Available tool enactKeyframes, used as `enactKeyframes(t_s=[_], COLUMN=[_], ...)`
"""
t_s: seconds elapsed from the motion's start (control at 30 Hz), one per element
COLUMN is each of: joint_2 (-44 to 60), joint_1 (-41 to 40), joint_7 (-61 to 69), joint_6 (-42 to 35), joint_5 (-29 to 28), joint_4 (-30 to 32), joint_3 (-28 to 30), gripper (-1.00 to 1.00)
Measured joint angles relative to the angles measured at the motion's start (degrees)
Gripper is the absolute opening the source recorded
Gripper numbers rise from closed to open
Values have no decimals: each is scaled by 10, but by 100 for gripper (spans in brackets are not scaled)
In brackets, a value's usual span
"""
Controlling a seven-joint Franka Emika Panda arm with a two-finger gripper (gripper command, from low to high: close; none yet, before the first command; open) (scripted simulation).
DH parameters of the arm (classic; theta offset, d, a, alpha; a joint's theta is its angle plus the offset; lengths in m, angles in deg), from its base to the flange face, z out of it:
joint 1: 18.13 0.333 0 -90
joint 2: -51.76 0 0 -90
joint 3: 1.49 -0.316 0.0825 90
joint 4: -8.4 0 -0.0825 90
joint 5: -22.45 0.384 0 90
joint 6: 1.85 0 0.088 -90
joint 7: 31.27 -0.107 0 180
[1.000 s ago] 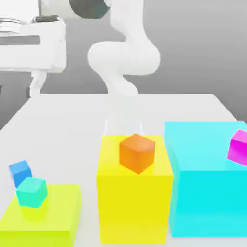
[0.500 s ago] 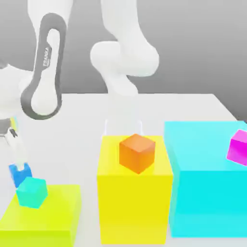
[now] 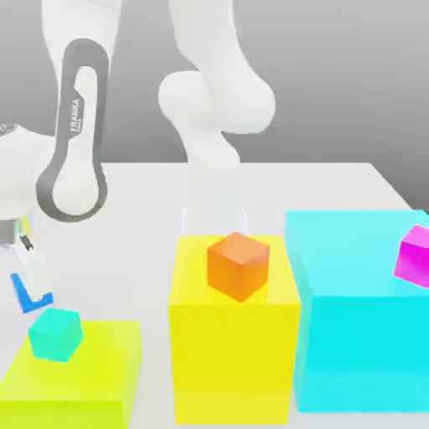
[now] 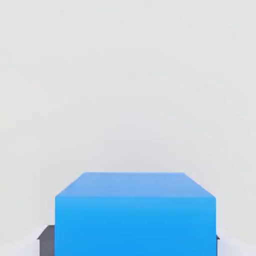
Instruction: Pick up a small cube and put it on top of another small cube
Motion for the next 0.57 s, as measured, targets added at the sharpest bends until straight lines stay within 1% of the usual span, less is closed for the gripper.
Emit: enactKeyframes(t_s=[0.1, 0.3, 0.37, 0.43, 0.47, 0.57], joint_2=[-41, -111, -93, -58, -46, -46], joint_1=[44, 142, 150, 146, 145, 145], joint_7=[-58, -158, -164, -157, -154, -154], joint_6=[-69, -216, -202, -161, -146, -146], joint_5=[-41, -88, -84, -72, -68, -68], joint_4=[-31, -113, -116, -109, -107, -107], joint_3=[-22, -72, -73, -78, -79, -79], gripper=[-100, -100, -100, -100, 100, 100])
